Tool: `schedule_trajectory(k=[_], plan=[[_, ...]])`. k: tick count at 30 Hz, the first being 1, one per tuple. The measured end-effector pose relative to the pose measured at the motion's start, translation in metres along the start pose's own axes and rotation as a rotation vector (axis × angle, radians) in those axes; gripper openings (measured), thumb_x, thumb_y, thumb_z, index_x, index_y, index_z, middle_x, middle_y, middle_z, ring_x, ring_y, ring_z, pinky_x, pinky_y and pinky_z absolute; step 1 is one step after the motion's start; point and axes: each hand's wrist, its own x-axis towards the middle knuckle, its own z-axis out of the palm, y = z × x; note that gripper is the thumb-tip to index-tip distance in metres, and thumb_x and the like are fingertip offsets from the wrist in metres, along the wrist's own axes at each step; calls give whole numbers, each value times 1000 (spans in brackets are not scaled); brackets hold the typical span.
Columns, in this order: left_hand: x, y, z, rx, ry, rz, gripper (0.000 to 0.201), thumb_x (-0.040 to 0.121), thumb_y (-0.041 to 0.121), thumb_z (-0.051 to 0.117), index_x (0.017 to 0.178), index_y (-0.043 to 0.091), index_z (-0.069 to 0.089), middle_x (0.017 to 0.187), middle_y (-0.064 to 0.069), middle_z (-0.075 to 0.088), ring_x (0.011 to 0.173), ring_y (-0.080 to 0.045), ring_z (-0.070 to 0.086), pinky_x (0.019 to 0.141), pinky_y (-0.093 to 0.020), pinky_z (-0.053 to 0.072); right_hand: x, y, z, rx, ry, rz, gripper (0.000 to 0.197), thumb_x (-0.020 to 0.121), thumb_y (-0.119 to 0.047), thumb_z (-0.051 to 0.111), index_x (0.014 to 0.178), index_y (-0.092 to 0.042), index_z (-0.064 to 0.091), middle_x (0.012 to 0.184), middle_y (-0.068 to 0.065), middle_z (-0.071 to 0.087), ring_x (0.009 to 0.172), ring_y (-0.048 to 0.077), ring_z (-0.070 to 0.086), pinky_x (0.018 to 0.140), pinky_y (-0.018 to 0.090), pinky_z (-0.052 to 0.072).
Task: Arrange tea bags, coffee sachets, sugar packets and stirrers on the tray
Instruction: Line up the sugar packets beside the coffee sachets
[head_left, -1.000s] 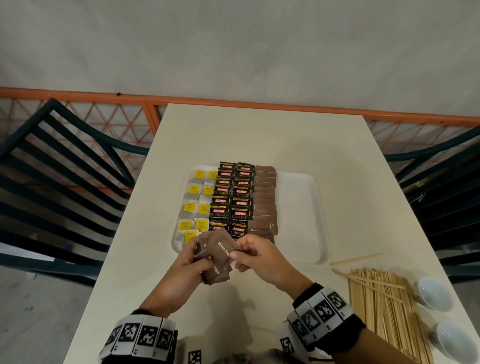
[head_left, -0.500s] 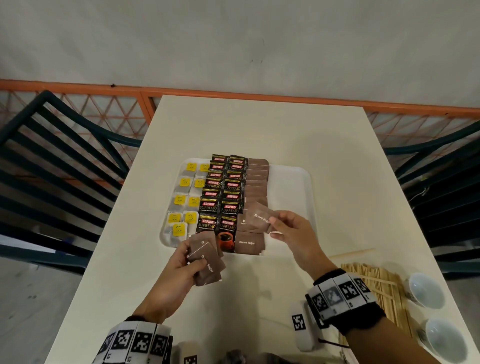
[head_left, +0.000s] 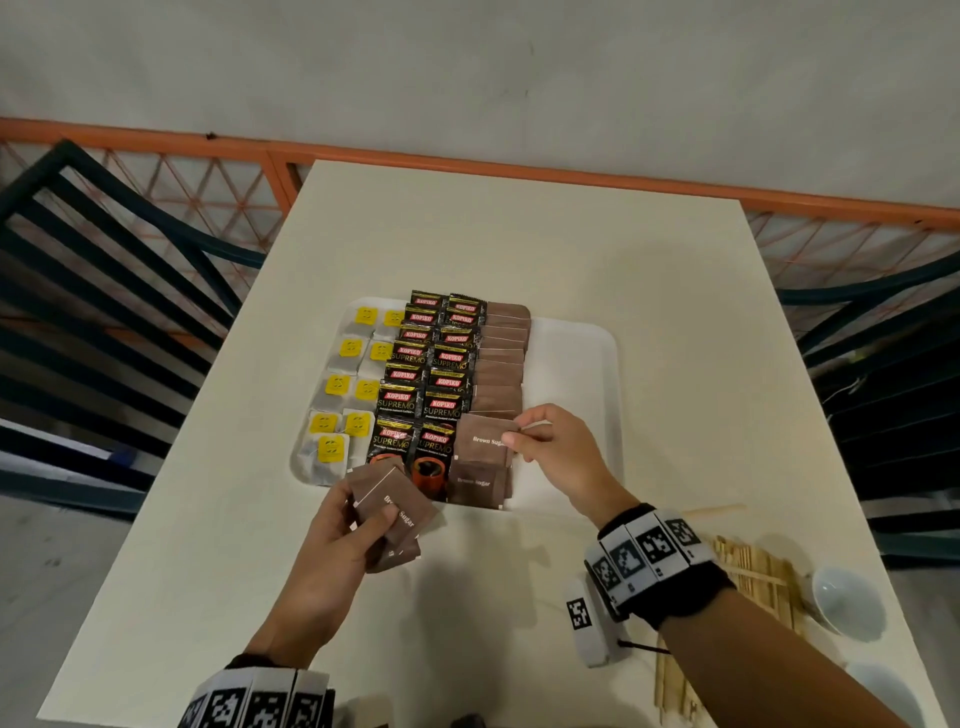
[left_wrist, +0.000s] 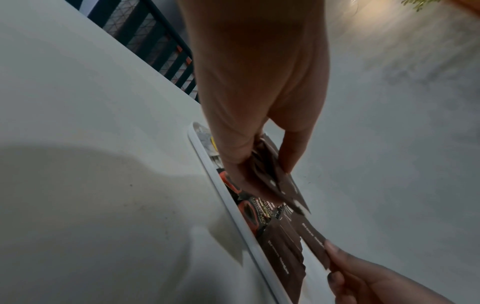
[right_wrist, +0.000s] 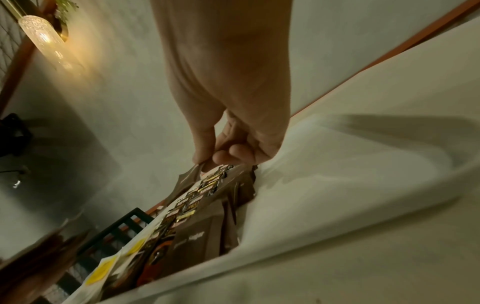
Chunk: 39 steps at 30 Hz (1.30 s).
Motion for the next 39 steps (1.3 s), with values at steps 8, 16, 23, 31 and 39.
schedule_trajectory(k=[8, 16, 23, 31, 39], plan=[[20, 9, -1, 37, 17, 4, 40, 88, 1, 55, 122, 23, 54, 112, -8, 66, 89, -23, 70, 59, -35, 57, 8, 14, 12, -89, 41, 23, 23, 77, -15, 73, 77, -28, 54, 74, -2, 64, 71, 10, 59, 64, 15, 41], [33, 16, 3, 79, -10, -12, 39, 89, 10, 57, 124, 25, 51, 111, -4, 65, 96, -22, 66, 61, -33, 57, 8, 10, 17, -255, 102, -34, 27, 78, -20, 72, 97, -17, 52, 73, -9, 53, 68, 4, 50, 59, 8, 37], [41, 13, 17, 100, -13, 43, 31, 86, 10, 60, 113, 27, 55, 105, -2, 66, 94, -16, 65, 66, -31, 57, -23, -26, 36, -207, -223, -62, 12, 86, -38, 59, 93, -28, 56, 84, -14, 59, 80, 1, 55, 68, 10, 41], [46, 14, 21, 75, -26, 67, 21, 92, 14, 51, 106, 28, 56, 97, 5, 69, 85, -7, 67, 66, -27, 58, -21, -20, 44, 34, -195, 47, 7, 87, -16, 61, 93, -20, 62, 80, -2, 65, 67, 6, 59, 60, 17, 48], [53, 17, 13, 41, 34, 35, 21, 93, 15, 50, 111, 26, 55, 103, -1, 64, 94, -14, 62, 69, -29, 54, 8, -21, 19, 294, 10, 104, 7, 85, -8, 63, 86, -15, 64, 86, 3, 64, 74, 14, 61, 63, 20, 53]])
